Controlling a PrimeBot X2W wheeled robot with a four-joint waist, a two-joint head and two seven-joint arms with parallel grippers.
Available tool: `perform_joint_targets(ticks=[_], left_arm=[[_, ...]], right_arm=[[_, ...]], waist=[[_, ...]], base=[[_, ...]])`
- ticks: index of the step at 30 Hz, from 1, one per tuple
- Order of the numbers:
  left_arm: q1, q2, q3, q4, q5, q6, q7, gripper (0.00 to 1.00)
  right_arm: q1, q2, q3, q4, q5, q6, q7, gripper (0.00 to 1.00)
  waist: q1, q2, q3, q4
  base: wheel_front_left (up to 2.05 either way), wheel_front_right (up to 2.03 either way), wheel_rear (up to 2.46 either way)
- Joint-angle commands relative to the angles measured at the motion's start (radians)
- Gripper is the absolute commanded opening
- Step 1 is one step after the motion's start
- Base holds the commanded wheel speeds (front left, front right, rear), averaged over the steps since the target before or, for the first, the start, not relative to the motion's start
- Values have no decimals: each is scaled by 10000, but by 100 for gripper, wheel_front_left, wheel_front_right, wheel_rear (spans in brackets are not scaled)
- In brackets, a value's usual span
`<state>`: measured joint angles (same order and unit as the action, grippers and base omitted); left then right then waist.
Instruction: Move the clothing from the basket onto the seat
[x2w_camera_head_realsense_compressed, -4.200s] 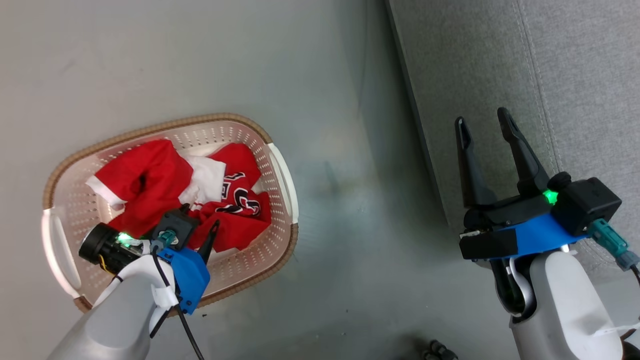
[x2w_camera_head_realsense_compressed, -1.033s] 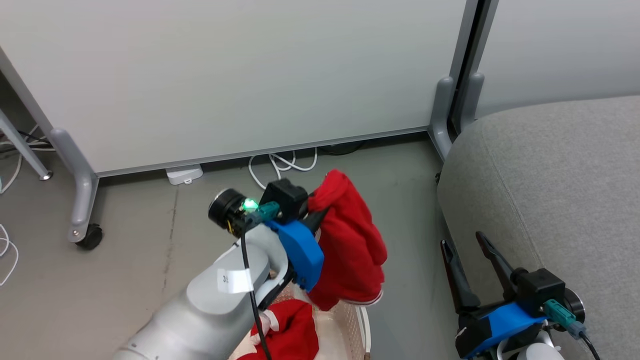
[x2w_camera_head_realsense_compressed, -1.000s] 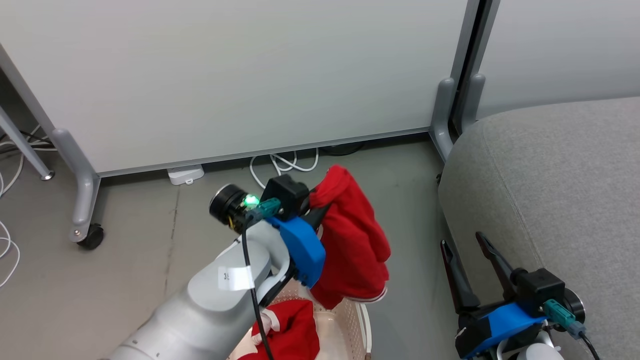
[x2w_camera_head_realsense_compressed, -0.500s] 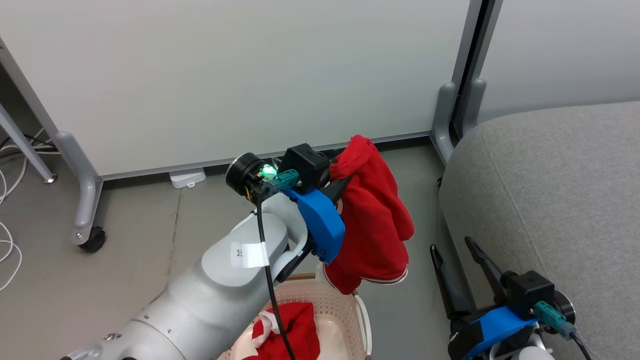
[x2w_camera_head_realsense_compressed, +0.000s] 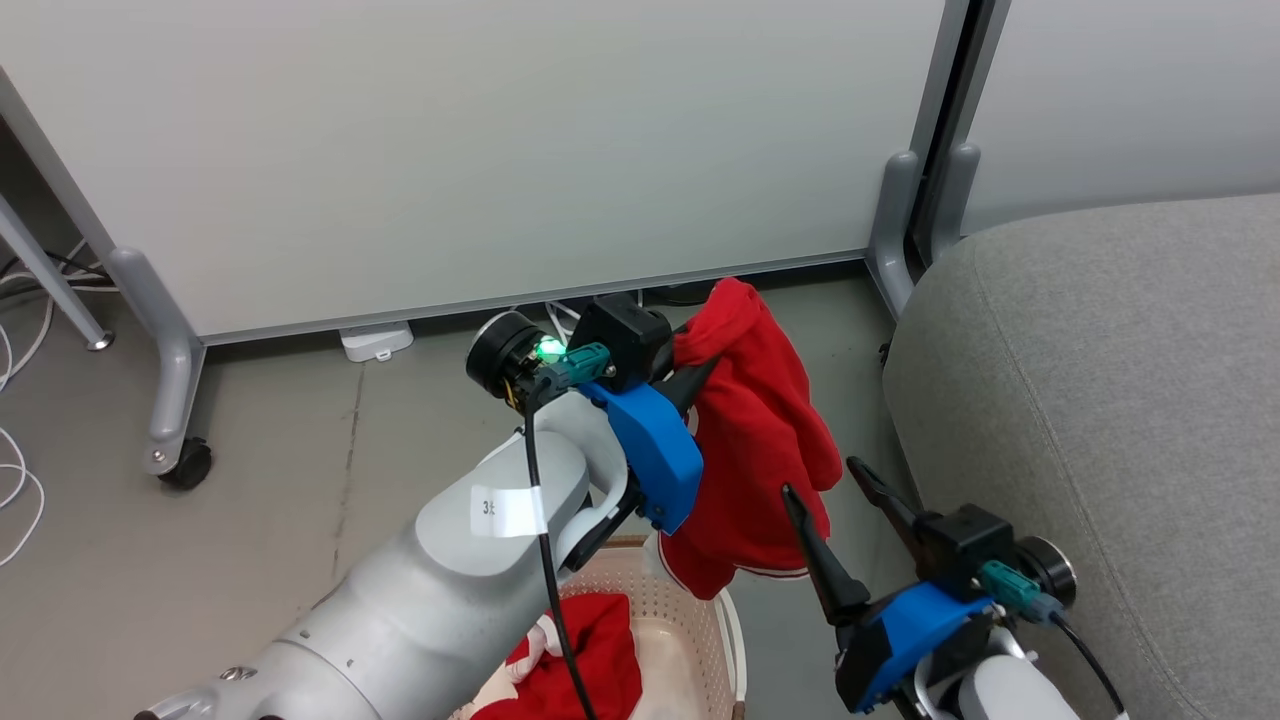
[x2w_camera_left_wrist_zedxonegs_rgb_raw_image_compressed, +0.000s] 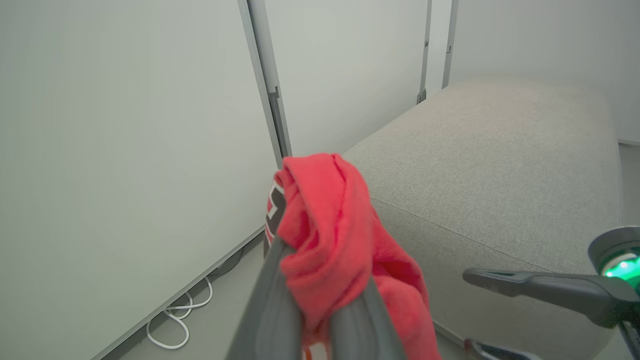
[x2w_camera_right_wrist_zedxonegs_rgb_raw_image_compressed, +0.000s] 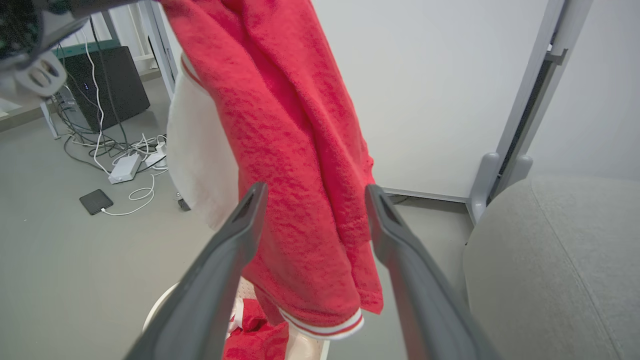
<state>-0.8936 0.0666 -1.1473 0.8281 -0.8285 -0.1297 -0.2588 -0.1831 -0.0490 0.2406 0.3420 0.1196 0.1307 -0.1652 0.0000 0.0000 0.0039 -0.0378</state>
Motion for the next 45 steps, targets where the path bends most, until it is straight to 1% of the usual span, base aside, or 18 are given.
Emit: perform_joint_targets(ticks=[1, 7, 14, 15, 16, 24, 25, 26, 34, 45], left_arm=[[-182, -9, -54, -29, -82, -14, -76, 0], [-298, -67, -186, -118, -262, -14, -71, 0], [-382, -126, -380, -233, -429, -14, -77, 0], [-382, -126, -380, -233, -429, -14, -77, 0], [-407, -135, -438, -253, -449, -14, -77, 0], [-410, -148, -581, -247, -623, -14, -80, 0], [-407, -150, -606, -232, -663, -14, -81, 0], [-406, -152, -632, -217, -700, -14, -81, 0], [-356, -159, -746, -127, -856, -14, -78, 0], [-377, -160, -804, -58, -972, -15, -79, 0]], right_arm=[[-424, -25, 269, 271, -66, 1, 193, 100], [-1721, -26, 920, 1532, -26, 1, 494, 100], [-2996, -26, 1494, 3065, 108, 1, 247, 100], [-2996, -26, 1494, 3065, 108, 1, 247, 100], [-3264, -26, 1652, 3428, 213, 1, 136, 100], [-3901, -26, 2118, 4392, 762, 1, -239, 100], [-3959, -26, 2188, 4483, 854, 1, -269, 34], [-4016, -26, 2257, 4556, 920, 1, -340, 0], [-4134, -26, 2618, 4993, 1406, 1, -660, 0], [-4292, -26, 2902, 5314, 1683, 1, -844, 0]], waist=[[0, 0, 59, 45], [0, 0, 244, 193], [0, 0, 385, 329], [0, 0, 385, 329], [0, 0, 393, 357], [0, 0, 366, 383], [0, 0, 359, 376], [0, 0, 353, 370], [0, 0, 264, 244], [0, 0, 206, 120]], base=[[0, 0, 0], [0, 0, 0], [0, 0, 0], [0, 0, 0], [0, 0, 0], [0, 0, 0], [0, 0, 0], [0, 0, 0], [0, 0, 0], [0, 0, 0]])
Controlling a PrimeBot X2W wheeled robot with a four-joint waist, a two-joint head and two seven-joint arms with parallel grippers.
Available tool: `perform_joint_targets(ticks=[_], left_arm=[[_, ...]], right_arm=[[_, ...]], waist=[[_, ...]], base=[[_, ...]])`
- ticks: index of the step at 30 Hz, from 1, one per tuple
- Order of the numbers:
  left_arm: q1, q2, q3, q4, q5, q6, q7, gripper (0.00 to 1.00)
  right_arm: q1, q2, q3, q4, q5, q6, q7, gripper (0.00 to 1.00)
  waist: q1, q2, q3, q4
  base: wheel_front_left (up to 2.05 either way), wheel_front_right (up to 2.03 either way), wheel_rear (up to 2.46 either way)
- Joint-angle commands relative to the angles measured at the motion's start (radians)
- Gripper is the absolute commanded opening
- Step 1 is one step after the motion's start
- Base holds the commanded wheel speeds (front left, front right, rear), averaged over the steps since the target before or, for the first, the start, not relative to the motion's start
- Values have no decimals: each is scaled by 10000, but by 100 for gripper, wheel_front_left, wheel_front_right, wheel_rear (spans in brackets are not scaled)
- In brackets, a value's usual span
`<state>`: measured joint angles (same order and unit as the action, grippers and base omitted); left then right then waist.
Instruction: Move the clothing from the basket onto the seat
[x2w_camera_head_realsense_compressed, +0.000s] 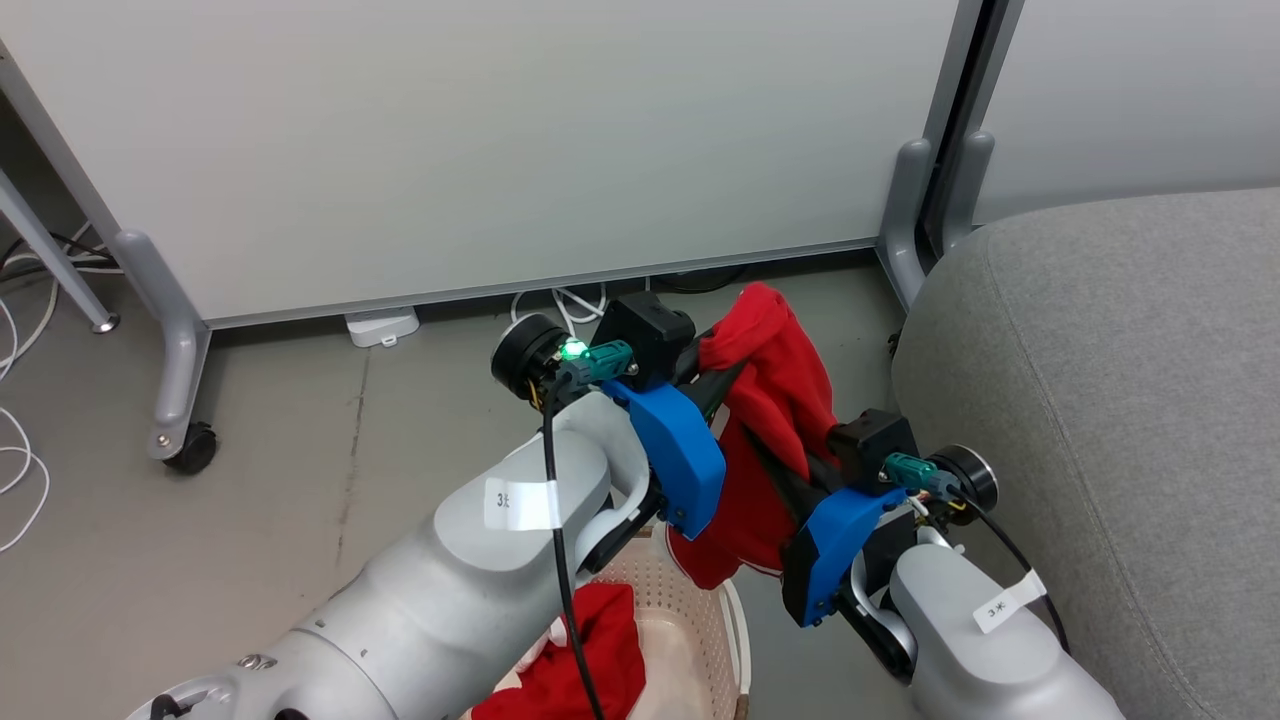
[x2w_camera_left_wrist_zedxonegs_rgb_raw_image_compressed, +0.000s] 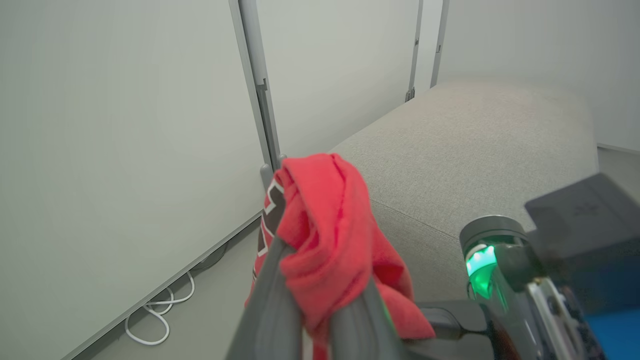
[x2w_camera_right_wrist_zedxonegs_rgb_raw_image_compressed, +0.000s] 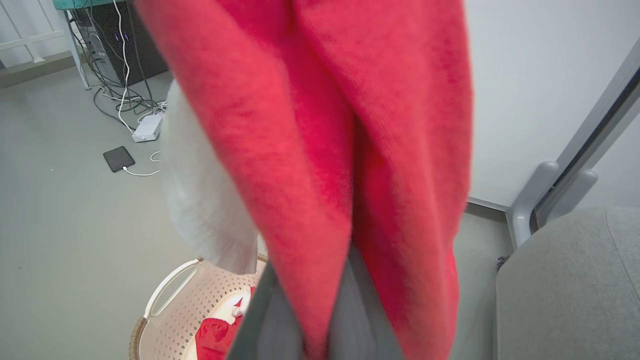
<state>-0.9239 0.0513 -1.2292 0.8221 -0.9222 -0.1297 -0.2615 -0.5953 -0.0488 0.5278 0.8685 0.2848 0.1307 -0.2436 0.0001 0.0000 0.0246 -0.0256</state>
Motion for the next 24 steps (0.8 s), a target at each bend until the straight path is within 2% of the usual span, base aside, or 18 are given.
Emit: perform_joint_targets(ticks=[1, 4, 5, 6, 7, 8, 16, 24], left_arm=[[-77, -7, 22, -4, -26, -15, -53, 0], [-77, -8, 73, 9, 11, -15, -53, 0], [-68, -8, 88, 27, 19, -15, -53, 6], [-74, -5, 110, 61, 52, -13, -53, 45], [-97, -5, 140, 61, 90, -12, -53, 95], [-95, -7, 184, 47, 110, -12, -53, 100], [503, 167, 1301, -670, 714, 244, -49, 100], [2332, 894, 2873, -2466, 2523, 607, -42, 100]], right_arm=[[-177, -28, 43, 76, 50, 1, -73, 0], [-202, -28, 110, 120, 81, 1, -88, 0], [-222, -28, 135, 134, 82, 1, -99, 0], [-243, -28, 165, 148, 93, 1, -108, 0], [-270, -28, 188, 167, 107, 1, -116, 0], [-287, -28, 204, 181, 115, 1, -125, 0], [-416, -28, 225, 252, 94, 1, -186, 0], [-273, -28, -150, 276, -78, 1, -227, 0]], waist=[[-1, 0, -4, -6], [-1, 0, 3, -17], [-1, 0, 8, -21], [-1, 0, 17, -24], [-1, 0, 29, -24], [-1, 0, 37, -21], [-1, 0, 97, -14], [-1, 0, 110, -28]], base=[[0, 0, 0], [0, 0, 0], [0, 0, 0], [0, 0, 0], [0, 0, 0], [0, 0, 0], [0, 0, 0], [0, 0, 0]])
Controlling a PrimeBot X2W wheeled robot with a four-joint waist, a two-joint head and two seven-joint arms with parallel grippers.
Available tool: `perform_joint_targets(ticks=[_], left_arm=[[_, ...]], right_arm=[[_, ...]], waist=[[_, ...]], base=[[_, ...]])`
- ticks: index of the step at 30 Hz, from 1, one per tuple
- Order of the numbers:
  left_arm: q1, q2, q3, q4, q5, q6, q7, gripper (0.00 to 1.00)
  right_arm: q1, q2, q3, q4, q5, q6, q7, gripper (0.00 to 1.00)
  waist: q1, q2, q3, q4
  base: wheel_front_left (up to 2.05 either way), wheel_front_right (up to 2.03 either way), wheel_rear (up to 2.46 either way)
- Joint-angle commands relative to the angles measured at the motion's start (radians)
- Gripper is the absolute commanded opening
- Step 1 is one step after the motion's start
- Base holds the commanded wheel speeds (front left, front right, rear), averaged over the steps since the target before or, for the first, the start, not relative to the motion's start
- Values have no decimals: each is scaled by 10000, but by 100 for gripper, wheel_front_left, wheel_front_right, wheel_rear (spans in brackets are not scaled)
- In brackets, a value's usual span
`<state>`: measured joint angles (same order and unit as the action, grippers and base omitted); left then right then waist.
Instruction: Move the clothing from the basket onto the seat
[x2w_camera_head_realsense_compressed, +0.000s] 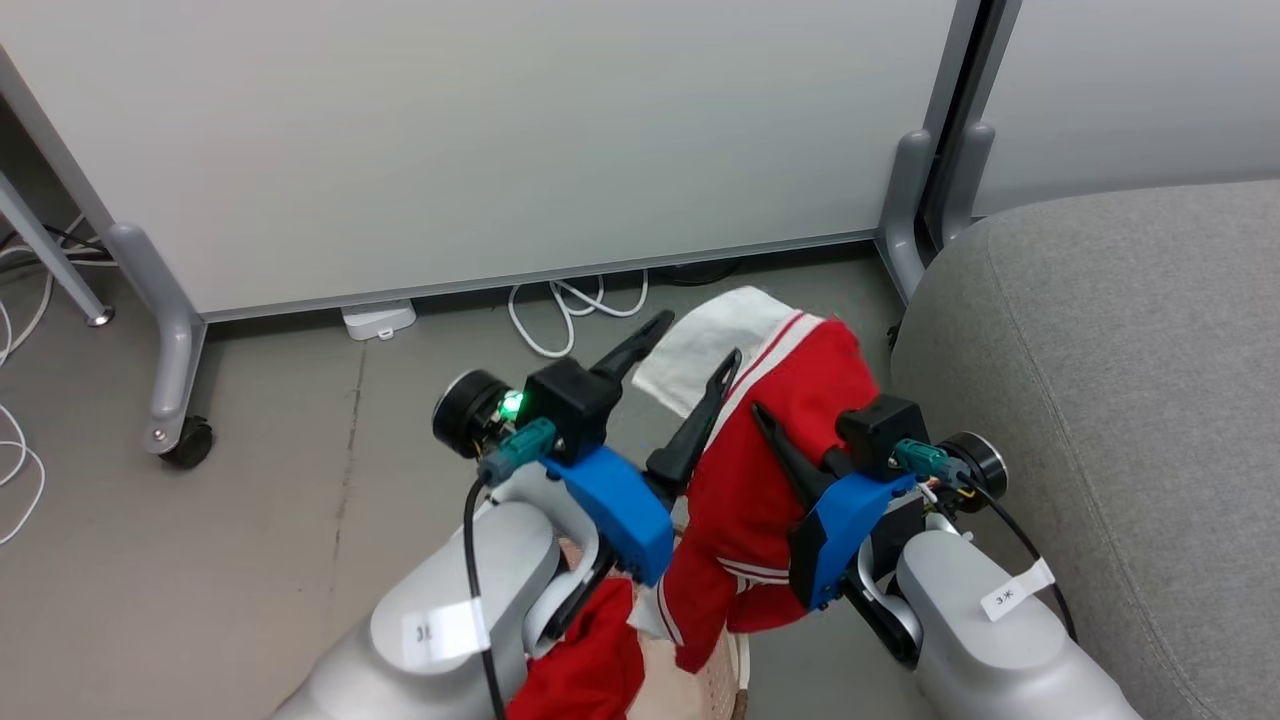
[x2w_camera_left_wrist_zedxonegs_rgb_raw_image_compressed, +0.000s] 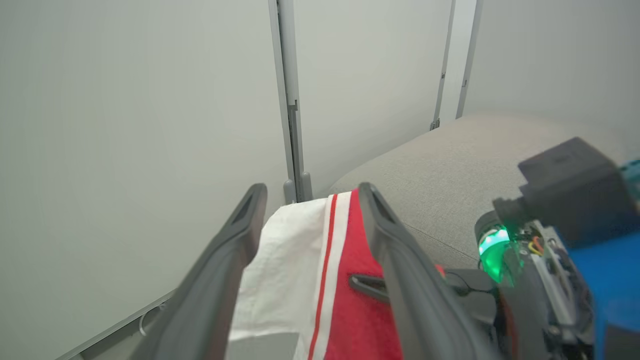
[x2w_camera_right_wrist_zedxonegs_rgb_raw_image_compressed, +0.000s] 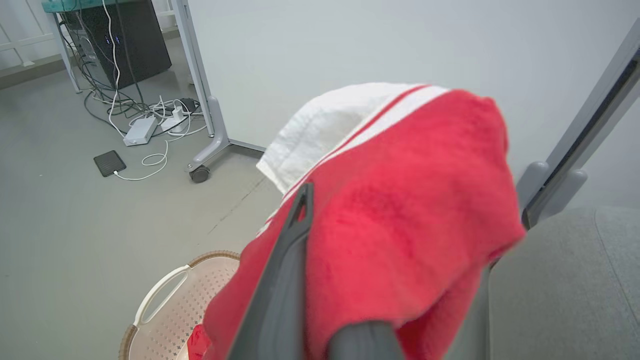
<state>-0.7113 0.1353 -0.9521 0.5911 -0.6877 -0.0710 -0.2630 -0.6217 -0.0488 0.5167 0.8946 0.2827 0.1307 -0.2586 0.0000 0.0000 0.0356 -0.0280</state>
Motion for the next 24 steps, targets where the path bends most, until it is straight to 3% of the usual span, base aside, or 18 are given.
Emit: perform_joint_targets(ticks=[1, 13, 24], left_arm=[[520, 157, 310, -380, 391, 50, -25, 100], [4081, 732, 3164, -2359, 2135, -92, -27, 100], [6003, 423, 4939, -2966, 3165, -339, -27, 100]], right_arm=[[18, -28, -74, -5, -92, 1, -75, 0], [255, -27, -402, -448, -331, 1, -81, 0], [504, -27, -536, -606, -372, 1, -81, 0]], waist=[[0, 0, -5, -10], [0, 0, -12, -109], [0, 0, -222, -113]], base=[[0, 0, 0], [0, 0, 0], [0, 0, 0]])
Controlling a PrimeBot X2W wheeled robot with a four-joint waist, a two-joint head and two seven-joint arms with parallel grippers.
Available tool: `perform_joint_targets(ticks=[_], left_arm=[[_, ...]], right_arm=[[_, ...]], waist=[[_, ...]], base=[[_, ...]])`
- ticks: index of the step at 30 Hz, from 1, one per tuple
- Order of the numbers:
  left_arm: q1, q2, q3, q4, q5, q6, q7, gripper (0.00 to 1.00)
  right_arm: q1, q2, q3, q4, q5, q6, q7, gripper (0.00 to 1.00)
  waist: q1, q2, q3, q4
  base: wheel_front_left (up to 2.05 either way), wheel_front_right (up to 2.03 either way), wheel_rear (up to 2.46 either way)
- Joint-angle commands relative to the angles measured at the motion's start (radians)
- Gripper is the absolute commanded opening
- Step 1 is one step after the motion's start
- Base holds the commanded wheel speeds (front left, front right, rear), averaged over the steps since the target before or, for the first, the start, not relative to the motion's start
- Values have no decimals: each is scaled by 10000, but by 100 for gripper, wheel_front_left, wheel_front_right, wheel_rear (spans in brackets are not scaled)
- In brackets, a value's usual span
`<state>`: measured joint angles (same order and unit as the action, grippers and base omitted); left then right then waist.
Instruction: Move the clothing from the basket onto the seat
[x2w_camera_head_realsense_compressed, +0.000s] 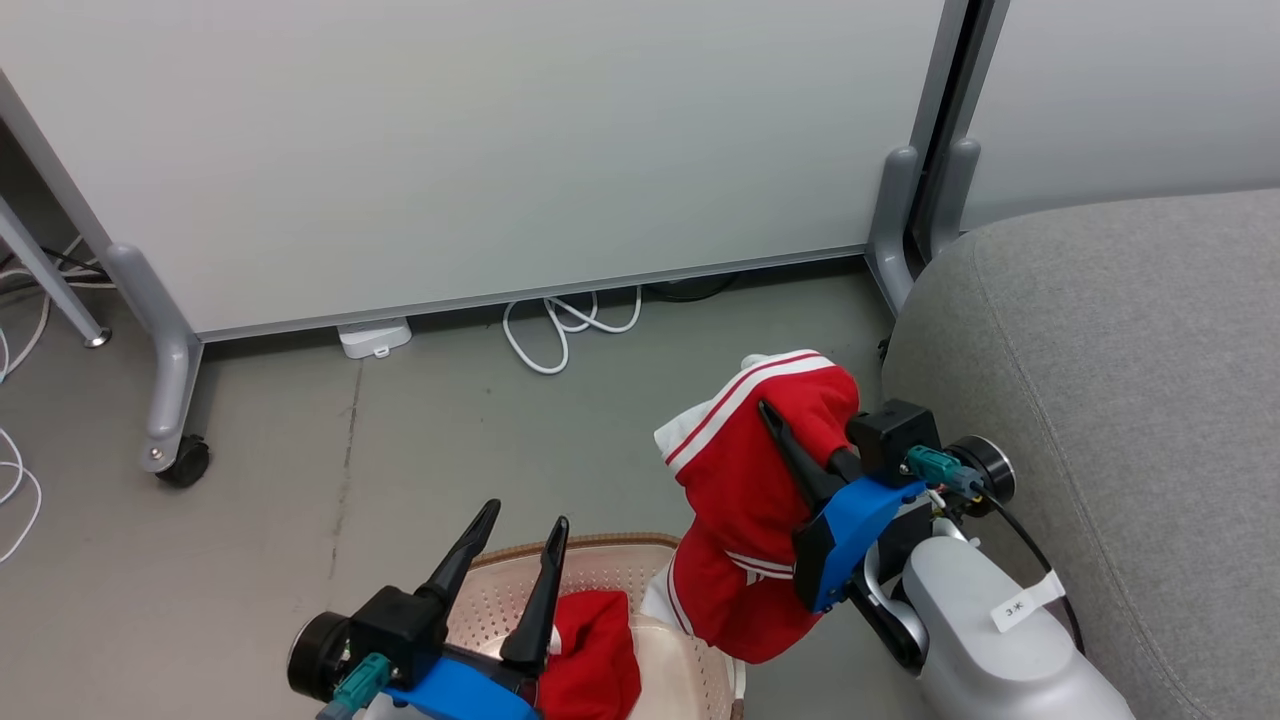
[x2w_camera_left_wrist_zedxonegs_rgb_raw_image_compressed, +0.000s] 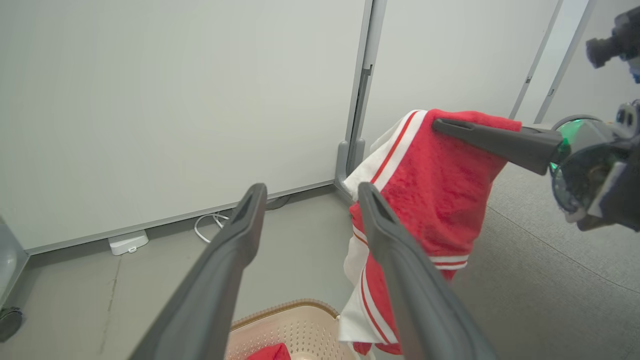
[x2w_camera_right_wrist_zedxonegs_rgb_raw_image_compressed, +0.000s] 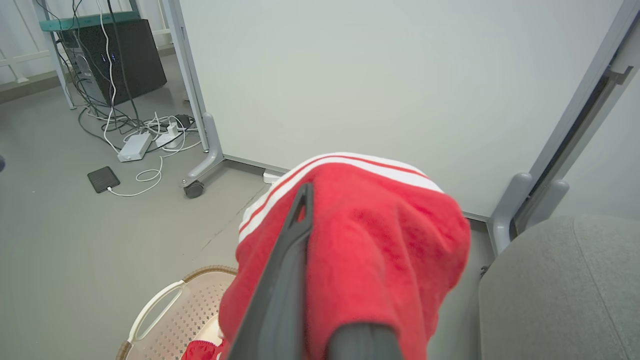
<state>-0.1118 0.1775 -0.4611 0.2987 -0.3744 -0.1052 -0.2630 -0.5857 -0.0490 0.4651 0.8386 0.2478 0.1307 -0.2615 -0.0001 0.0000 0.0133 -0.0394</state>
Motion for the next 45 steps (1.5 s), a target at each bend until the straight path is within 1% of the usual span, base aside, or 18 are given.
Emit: perform_joint_targets(ticks=[1, 5, 11, 16, 23, 33, 41, 45], left_arm=[[114, -49, 123, -44, 111, -36, -27, 100], [290, -188, 481, -70, 335, -166, -27, 100], [413, -416, 740, -64, 657, -245, -27, 100], [447, -479, 845, -41, 759, -274, -27, 100], [331, -469, 788, -214, 695, -261, -27, 100], [189, -375, 749, -317, 713, -262, -27, 100], [52, -261, 715, -369, 655, -263, -27, 100], [14, -230, 683, -333, 639, -263, -27, 100]], right_arm=[[151, -25, -42, -60, -35, 1, -53, 0], [165, -25, -124, -93, -72, 1, -53, 0], [232, -25, -138, -117, -74, 1, -53, 0], [158, -27, -230, -176, -80, 1, -54, 0], [71, -25, -463, -257, -288, 1, -49, 0], [81, -22, -781, -396, -430, 1, -48, 0], [225, -22, -808, -567, -356, 1, -47, 0], [288, -21, -769, -598, -357, 1, -47, 0]], waist=[[1, 0, -2, 0], [1, 0, 3, -4], [1, 0, 21, -87], [1, 0, 50, -391], [1, 0, 200, -1255], [1, 0, 430, -2775], [1, 0, 532, -3857], [1, 0, 552, -4272]], base=[[0, 0, 0], [0, 0, 0], [0, 0, 0], [0, 0, 0], [0, 0, 0], [0, 0, 0], [0, 0, 0], [0, 0, 0]])
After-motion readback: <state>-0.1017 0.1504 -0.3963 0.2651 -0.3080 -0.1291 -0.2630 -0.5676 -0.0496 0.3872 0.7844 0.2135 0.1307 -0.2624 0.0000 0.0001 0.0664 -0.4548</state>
